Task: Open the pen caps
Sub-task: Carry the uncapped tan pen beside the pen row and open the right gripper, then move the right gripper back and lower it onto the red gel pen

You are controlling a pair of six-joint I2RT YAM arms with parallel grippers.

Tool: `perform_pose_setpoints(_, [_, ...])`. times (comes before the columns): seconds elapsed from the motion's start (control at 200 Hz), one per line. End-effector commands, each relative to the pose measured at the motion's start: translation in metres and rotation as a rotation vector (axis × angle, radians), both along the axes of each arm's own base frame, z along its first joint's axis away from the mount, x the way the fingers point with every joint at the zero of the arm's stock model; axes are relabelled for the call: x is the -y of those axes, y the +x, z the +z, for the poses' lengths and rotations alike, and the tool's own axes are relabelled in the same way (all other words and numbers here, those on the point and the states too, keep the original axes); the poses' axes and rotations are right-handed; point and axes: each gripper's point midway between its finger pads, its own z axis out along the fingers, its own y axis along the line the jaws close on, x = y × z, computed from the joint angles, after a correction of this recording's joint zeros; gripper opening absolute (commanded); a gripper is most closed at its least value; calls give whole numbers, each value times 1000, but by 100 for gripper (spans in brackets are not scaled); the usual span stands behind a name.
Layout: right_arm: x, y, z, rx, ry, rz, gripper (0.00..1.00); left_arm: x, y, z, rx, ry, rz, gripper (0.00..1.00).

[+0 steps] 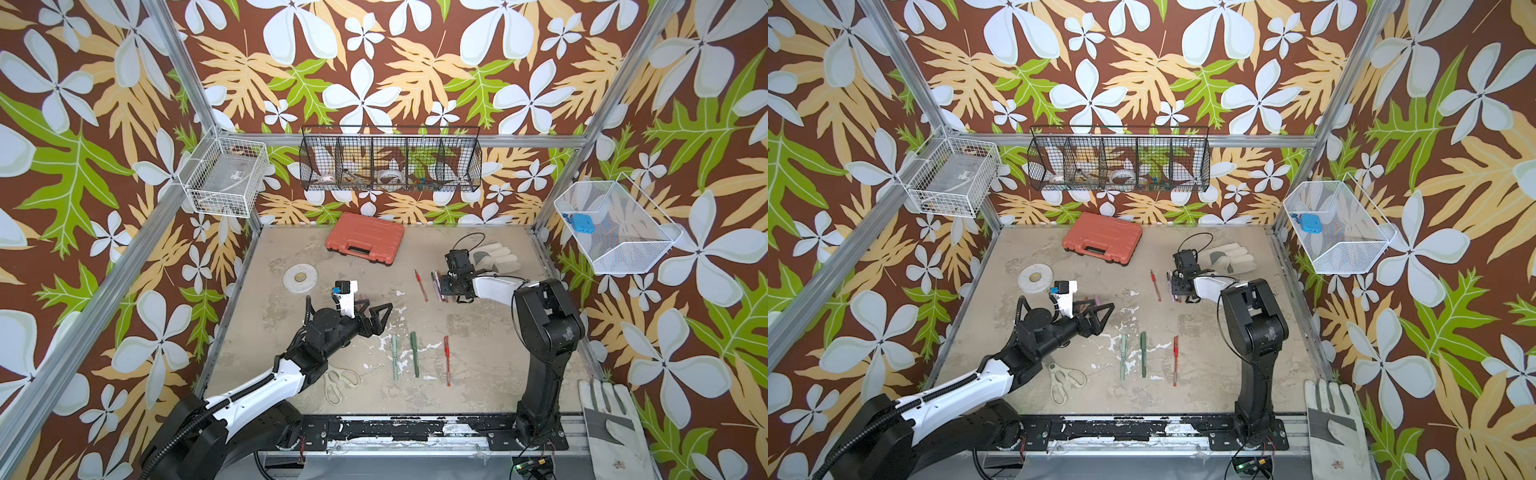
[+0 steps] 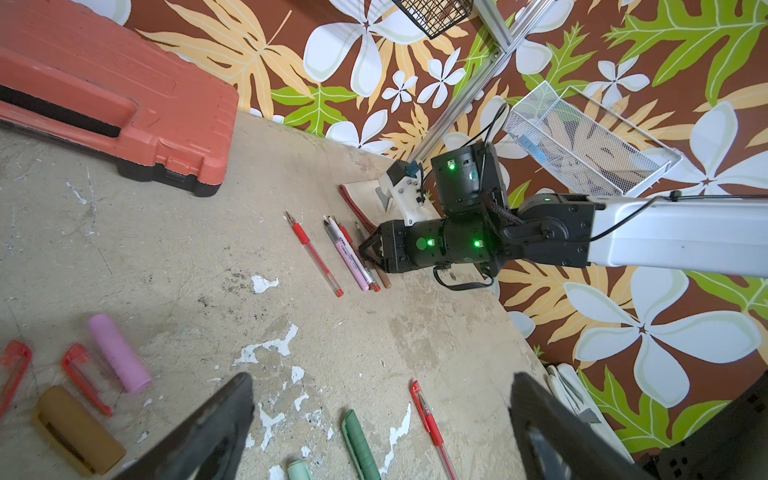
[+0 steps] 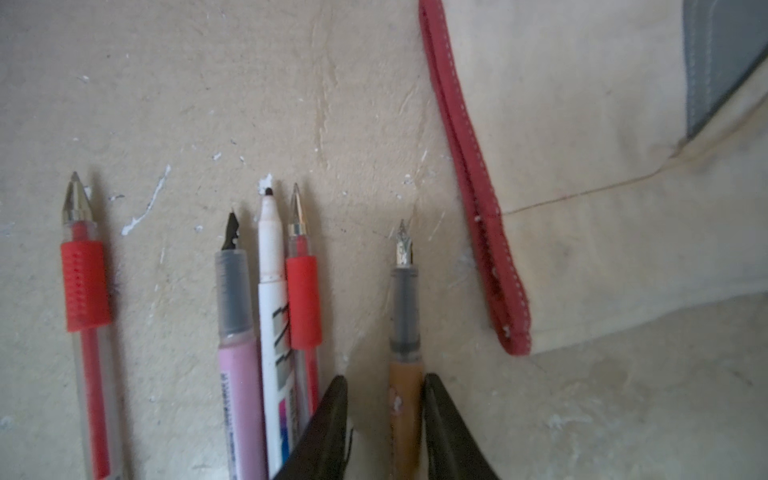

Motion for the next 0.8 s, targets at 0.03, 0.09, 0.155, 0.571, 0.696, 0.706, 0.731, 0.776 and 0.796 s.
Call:
perform_pose_setpoints(0.03, [-4, -6, 43, 72, 44, 6, 39, 2, -1, 11, 32, -31, -12, 97])
perform_pose_setpoints(0.09, [-12, -13, 68, 112, 48, 38, 40, 4, -1, 11, 31, -28, -21, 97])
perform_pose_setpoints(0.155, [-23, -23, 92, 138, 49, 86, 40, 7, -3, 13, 37, -35, -43, 97])
perform_pose_setpoints(0.571, [-64, -128, 148, 138, 165, 223, 50, 29, -18, 22, 20, -89, -184, 94])
perform_pose_setpoints(0.696, [-72, -159, 139, 98, 168, 272, 50, 30, -17, 19, -22, -96, -169, 92])
perform_pose_setpoints(0.706, [-73, -161, 137, 91, 166, 276, 50, 29, -17, 18, -31, -97, -166, 92])
perform_pose_setpoints(0.731, [-75, -168, 132, 78, 161, 284, 49, 29, -17, 14, -62, -99, -157, 92])
perform_pose_setpoints(0.776, [-81, -182, 123, 45, 159, 306, 49, 29, -18, 5, -128, -106, -154, 89])
perform_pose_setpoints(0.796, [-83, -188, 120, 31, 158, 314, 49, 29, -19, 2, -151, -101, -154, 88])
